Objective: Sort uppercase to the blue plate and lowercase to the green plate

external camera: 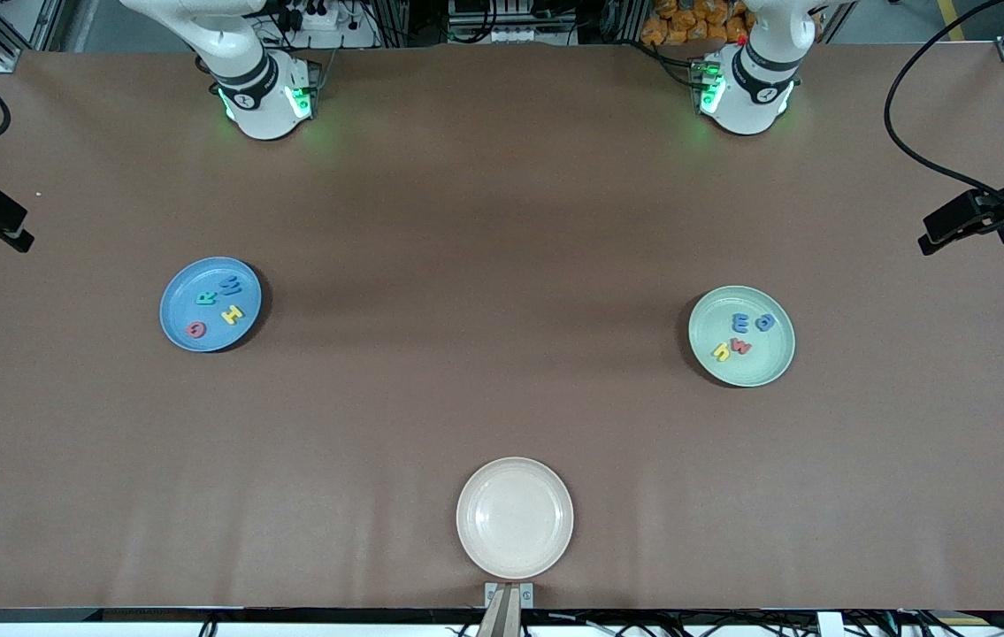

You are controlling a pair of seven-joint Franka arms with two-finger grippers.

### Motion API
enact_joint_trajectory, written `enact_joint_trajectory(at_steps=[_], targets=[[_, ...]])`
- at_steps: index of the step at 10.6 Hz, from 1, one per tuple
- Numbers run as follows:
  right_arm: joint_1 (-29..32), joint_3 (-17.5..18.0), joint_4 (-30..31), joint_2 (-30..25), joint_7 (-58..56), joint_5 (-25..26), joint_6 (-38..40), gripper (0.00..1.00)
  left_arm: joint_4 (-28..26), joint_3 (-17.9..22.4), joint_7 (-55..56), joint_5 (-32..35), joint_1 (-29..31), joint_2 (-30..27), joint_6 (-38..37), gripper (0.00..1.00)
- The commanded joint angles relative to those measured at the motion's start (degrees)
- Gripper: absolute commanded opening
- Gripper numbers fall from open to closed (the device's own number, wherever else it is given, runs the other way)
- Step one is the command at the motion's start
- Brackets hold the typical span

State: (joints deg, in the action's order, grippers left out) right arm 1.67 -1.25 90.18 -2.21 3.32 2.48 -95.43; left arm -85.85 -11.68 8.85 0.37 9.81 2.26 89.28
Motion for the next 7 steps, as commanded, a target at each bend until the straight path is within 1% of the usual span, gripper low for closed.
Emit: enact_joint_trajectory(at_steps=[1, 3, 7], targets=[[1.4, 1.0, -4.2, 3.0, -0.1, -0.2, 0.6, 1.00, 2.3, 0.2, -1.6, -0.5, -0.8, 0.3, -0.9, 1.00], [1.4, 1.1, -4.0, 3.0, -0.2, -0.5, 0.6, 1.00, 3.0, -0.1, -1.6, -0.6, -1.0, 0.8, -0.9, 1.00], [1.3, 1.0, -3.9, 3.0, -0.2, -0.5, 0.5, 1.00, 3.2, -0.6, -0.9, -0.6, -3.4, 1.5, -0.9, 1.00]])
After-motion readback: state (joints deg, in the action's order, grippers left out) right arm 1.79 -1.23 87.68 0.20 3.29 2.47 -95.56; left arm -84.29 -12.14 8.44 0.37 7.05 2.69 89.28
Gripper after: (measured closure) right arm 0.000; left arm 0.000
